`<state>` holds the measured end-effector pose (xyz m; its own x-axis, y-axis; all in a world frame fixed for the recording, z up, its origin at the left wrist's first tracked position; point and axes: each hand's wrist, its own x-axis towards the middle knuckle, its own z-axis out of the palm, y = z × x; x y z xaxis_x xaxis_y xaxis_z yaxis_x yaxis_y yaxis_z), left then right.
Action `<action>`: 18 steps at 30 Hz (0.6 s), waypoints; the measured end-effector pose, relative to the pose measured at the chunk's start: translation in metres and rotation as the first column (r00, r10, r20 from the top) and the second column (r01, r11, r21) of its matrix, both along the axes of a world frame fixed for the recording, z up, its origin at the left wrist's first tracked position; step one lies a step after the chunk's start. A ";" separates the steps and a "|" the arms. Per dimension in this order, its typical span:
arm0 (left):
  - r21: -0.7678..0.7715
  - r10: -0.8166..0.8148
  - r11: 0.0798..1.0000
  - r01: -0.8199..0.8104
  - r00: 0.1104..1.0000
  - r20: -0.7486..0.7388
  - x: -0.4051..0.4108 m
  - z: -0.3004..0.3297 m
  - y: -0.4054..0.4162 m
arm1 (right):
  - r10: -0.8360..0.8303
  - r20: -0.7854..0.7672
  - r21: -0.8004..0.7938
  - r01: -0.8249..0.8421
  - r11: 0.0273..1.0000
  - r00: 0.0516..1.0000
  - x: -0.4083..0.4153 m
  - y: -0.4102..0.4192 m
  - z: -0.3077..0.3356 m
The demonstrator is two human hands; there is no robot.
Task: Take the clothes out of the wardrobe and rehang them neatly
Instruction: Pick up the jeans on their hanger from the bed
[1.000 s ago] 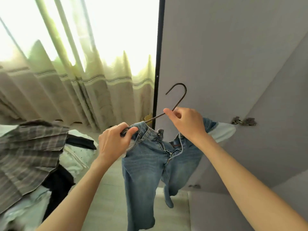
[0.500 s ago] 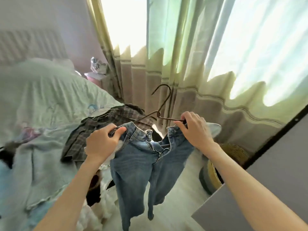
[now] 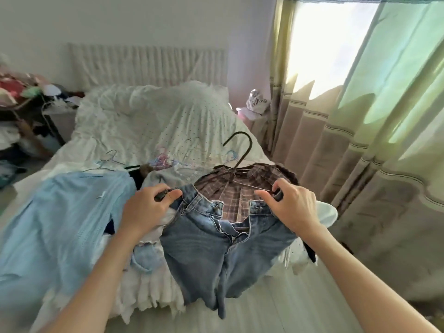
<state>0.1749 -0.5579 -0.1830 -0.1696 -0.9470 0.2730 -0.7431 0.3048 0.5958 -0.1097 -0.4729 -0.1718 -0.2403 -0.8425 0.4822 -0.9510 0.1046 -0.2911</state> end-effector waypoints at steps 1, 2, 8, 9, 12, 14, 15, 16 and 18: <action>-0.028 0.037 0.999 -0.037 0.999 -0.006 0.005 0.002 0.002 | 0.030 -0.002 0.002 -0.030 1.000 1.000 0.003 -0.007 0.004; -0.058 0.079 0.995 -0.079 0.997 -0.010 0.009 0.005 0.004 | 0.054 -0.002 0.003 -0.054 0.999 0.999 0.006 -0.014 0.008; -0.260 0.306 0.912 -0.318 0.948 -0.085 0.035 0.017 0.011 | 0.221 0.039 -0.034 -0.220 0.975 0.974 0.026 -0.049 0.034; -0.302 0.329 0.890 -0.342 0.940 -0.096 0.040 0.022 0.014 | 0.249 0.047 -0.040 -0.247 0.968 0.967 0.032 -0.055 0.039; -0.450 0.375 0.804 -0.389 0.919 -0.124 0.056 0.042 0.024 | 0.318 0.095 -0.067 -0.313 0.947 0.943 0.057 -0.071 0.048; -0.486 0.458 0.751 -0.446 0.883 -0.103 0.073 0.046 0.028 | 0.373 0.137 -0.071 -0.367 0.928 0.918 0.078 -0.081 0.048; -0.487 0.506 0.731 -0.478 0.859 -0.083 0.083 0.046 0.030 | 0.397 0.159 -0.065 -0.392 0.918 0.904 0.090 -0.085 0.046; -0.480 0.552 0.713 -0.511 0.831 -0.066 0.094 0.044 0.032 | 0.423 0.182 -0.057 -0.420 0.906 0.888 0.102 -0.089 0.044; -0.468 0.638 0.658 -0.590 0.767 -0.069 0.117 0.044 0.039 | 0.485 0.223 -0.053 -0.487 0.872 0.845 0.129 -0.097 0.040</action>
<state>0.2915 -0.5187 -0.1394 0.3592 -0.6227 0.6952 -0.9005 -0.0357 0.4333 0.0193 -0.5700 -0.1322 0.1007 -0.8820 0.4603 -0.7906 -0.3518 -0.5011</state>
